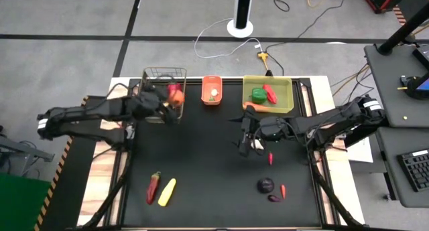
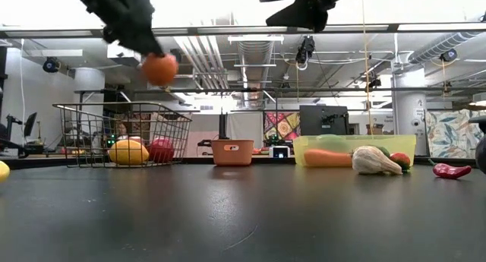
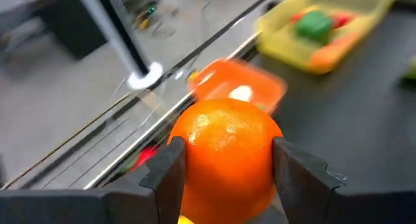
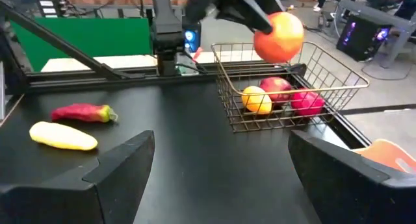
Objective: Sort produce into baskets
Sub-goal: Put the orange fruit into the wire basket
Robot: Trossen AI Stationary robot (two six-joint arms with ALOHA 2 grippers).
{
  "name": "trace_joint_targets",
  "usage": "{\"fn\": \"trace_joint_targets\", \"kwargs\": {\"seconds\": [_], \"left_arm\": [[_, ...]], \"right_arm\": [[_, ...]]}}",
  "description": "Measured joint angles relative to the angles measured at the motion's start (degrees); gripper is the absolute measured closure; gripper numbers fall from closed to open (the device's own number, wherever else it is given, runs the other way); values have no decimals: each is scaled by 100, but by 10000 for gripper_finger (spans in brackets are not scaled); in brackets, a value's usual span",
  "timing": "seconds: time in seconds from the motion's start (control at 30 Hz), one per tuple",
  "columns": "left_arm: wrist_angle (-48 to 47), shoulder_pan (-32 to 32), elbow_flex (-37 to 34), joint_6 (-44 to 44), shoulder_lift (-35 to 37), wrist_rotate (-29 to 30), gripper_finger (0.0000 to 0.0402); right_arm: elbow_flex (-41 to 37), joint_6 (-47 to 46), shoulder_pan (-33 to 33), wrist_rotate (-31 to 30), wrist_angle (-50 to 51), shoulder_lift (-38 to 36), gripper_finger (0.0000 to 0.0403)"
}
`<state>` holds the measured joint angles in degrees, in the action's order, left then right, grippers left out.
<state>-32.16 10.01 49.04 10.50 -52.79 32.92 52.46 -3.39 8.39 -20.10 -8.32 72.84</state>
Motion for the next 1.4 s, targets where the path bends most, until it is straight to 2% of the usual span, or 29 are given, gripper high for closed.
{"fn": "trace_joint_targets", "kwargs": {"seconds": [0.3, 0.57, 0.87, 1.03, 1.4], "left_arm": [[-1134, 1940, 0, -37, -63, -1159, 219], [-1192, 2912, 16, -674, -624, -1998, 221], [-1408, 3057, 615, -1229, -1574, -2056, 222], [-1390, 3079, 723, -1323, -2008, -2056, 223], [-975, 3079, 723, -1412, -2390, -2054, 221]], "right_arm": [[16, -5, -30, 3, 80, 2, 58], [16, -64, -96, 7, 131, 4, 58], [16, -222, -151, 10, 355, 8, 58], [16, -307, -156, 13, 526, 9, 58], [16, -307, -156, 17, 521, 9, 58]]}}
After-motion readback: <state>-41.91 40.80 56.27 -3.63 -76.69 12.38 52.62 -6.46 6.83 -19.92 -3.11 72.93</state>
